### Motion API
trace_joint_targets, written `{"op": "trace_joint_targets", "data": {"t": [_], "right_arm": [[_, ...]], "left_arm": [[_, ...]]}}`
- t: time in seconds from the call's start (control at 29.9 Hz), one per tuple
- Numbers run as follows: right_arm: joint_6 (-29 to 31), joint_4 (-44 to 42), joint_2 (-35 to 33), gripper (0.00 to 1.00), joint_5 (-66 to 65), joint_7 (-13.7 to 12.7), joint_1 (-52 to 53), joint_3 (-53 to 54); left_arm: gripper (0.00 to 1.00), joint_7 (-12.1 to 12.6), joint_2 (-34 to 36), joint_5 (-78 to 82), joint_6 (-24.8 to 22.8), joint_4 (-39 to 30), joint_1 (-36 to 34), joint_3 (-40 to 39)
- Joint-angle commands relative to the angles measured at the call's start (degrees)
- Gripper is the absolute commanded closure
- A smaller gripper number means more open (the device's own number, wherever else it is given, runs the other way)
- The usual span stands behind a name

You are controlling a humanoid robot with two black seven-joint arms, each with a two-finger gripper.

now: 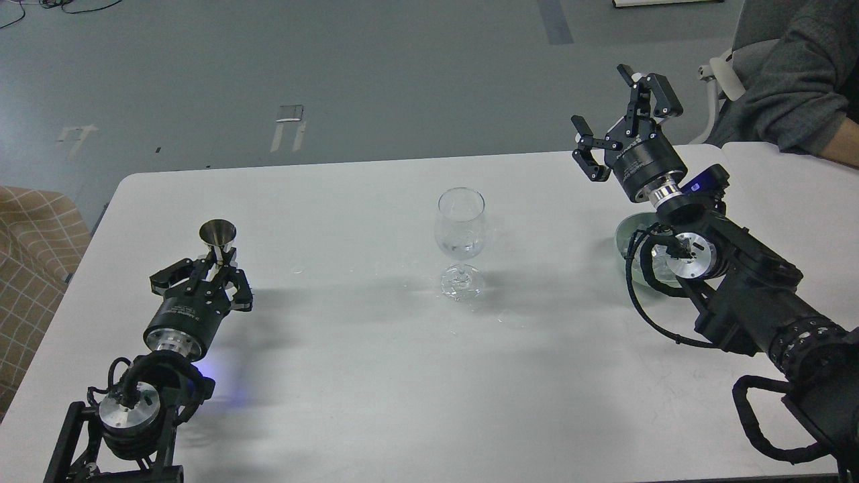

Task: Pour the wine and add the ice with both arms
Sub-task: 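Lower the jigger onto the table and open the left gripper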

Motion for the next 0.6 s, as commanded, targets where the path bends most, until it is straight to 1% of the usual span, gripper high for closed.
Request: {"op": "trace_joint_targets", "data": {"t": [0.0,0.2,0.37,0.43,0.57], "right_arm": [[0.00,-0.04,0.00,0.00,0.00,0.00,-0.06,0.00],[0.00,-0.04,0.00,0.00,0.00,0.00,-0.06,0.00],[0.00,-0.04,-0.09,0.00,0.00,0.00,0.03,0.00],[0.00,-0.04,-0.09,0.00,0.00,0.00,0.03,0.00],[0.00,-0.04,-0.09,0.00,0.00,0.00,-0.06,0.00]], "left_arm": [[0.85,-0.01,0.00,0.01,0.00,0.81,-0.26,0.11],[0.82,-0.19,0.00,0.01,0.00,1.77,-0.35,0.90],[0.78,-0.10,0.00,0.09,0.08,1.77,-0.53,1.07],[0.73,-0.10,0.00,0.09,0.08,1.69,-0.53,1.07],[0.71,-0.10,0.00,0.09,0.26,1.77,-0.53,1.07]]}}
